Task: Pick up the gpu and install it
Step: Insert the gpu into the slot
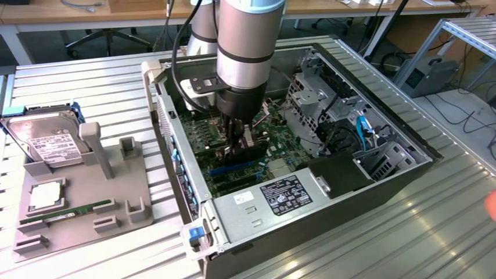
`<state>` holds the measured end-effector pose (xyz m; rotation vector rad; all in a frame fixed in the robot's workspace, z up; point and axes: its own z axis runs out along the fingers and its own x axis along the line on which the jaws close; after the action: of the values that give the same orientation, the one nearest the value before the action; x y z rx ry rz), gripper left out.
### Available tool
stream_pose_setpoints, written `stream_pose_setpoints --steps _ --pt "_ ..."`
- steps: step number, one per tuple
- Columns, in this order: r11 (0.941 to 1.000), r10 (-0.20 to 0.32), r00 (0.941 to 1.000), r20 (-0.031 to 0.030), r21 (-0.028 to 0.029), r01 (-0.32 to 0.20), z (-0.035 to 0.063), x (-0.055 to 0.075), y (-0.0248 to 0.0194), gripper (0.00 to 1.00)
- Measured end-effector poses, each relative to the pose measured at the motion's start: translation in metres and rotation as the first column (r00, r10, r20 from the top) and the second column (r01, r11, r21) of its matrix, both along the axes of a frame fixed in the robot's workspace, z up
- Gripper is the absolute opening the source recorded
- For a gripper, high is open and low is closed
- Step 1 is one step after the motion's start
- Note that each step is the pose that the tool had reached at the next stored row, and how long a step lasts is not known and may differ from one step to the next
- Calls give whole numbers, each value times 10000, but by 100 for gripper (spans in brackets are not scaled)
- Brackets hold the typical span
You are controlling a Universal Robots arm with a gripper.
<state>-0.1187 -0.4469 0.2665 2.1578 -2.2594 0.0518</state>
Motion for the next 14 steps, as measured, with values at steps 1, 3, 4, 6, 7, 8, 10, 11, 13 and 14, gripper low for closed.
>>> stream_pose_setpoints --steps 1,3,4,6,7,8,10,11,13,14 --pt "10000 0 10000 1 1 0 -2 -4 0 27" --pt "10000 1 10000 0 0 -1 -3 -6 0 27" --pt "10000 2 10000 0 -1 -2 -3 -6 0 27" --pt "10000 1 10000 0 1 -1 -3 -7 0 27" --pt "10000 2 10000 -1 1 -2 -3 -7 0 27" --pt "10000 1 10000 -18 2 -1 -4 -7 0 27" --pt "10000 1 9999 -125 1 -1 -6 -7 0 27" --pt "10000 1 9999 -125 2 -1 -6 -7 0 27" --pt "10000 1 9999 -127 1 -1 -5 -7 0 27" --pt "10000 1 9999 -127 0 -1 -5 -7 0 27"
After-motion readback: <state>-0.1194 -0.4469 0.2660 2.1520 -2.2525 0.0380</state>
